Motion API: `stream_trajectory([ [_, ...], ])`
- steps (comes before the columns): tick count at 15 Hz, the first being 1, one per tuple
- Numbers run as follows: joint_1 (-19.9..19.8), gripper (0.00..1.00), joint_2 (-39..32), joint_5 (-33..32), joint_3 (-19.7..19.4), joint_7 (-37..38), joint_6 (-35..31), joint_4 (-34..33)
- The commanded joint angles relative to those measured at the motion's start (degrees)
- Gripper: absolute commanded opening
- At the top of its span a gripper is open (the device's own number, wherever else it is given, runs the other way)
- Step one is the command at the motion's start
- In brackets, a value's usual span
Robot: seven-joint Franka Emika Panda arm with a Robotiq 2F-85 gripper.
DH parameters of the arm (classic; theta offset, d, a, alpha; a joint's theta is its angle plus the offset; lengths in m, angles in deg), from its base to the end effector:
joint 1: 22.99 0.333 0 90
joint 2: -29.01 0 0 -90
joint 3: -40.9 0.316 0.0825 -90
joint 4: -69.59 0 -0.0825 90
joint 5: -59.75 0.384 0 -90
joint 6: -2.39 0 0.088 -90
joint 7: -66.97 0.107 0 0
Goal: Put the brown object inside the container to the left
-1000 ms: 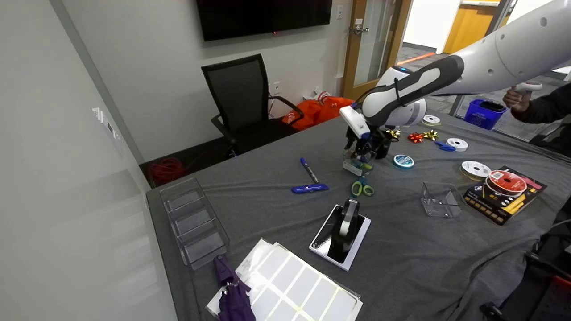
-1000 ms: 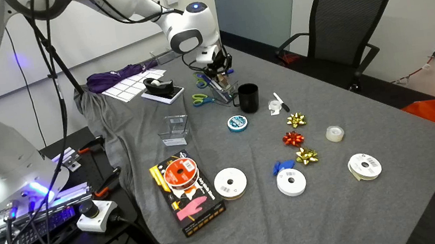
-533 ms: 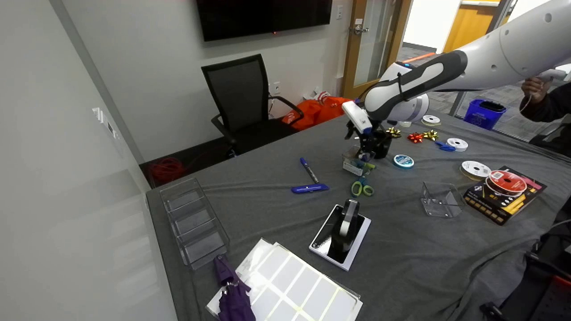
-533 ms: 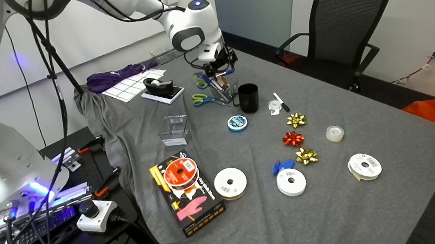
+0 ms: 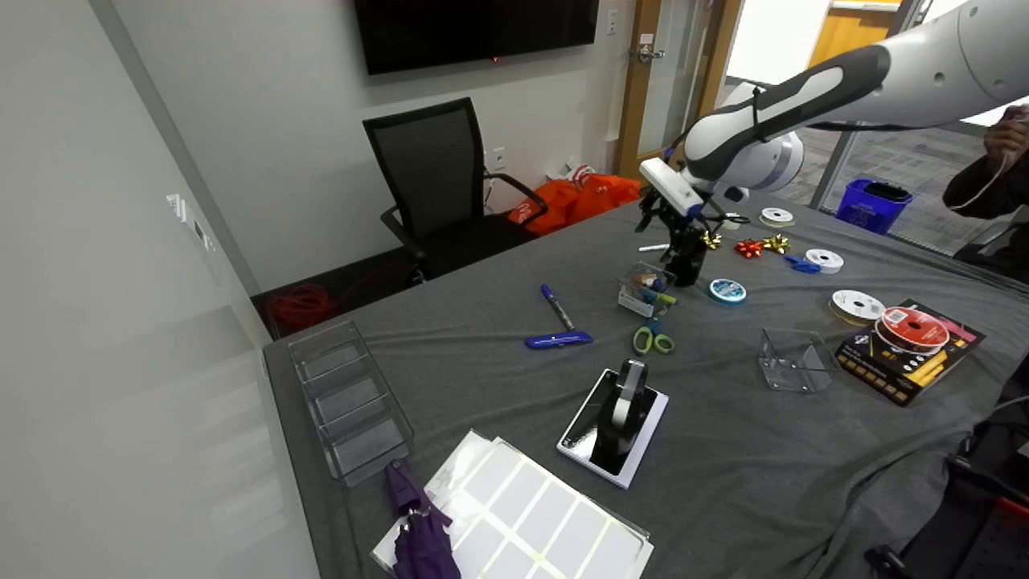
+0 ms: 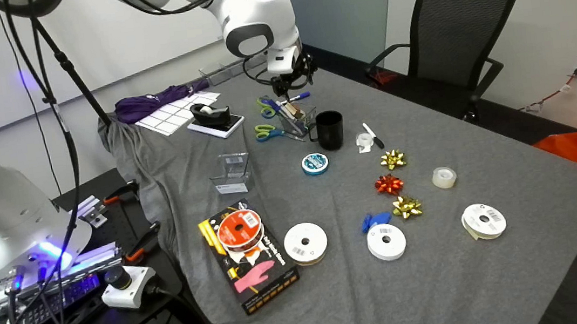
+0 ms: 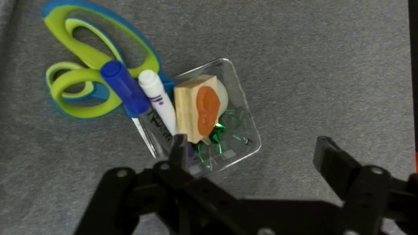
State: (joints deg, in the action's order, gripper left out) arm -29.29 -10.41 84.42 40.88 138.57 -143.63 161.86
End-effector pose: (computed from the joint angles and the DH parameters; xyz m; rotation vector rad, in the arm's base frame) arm 0.7120 -0.0843 0.2481 -1.8401 2.0711 -0.0757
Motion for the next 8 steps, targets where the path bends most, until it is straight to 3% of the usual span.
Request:
stream_trajectory([
  [1, -3.1, 1.0, 6.2, 1.6, 0.8, -9.1, 3.2, 6.6],
  [8, -4.1, 1.0, 13.1, -2.0, -4.4, -25.4, 8.8, 13.8],
])
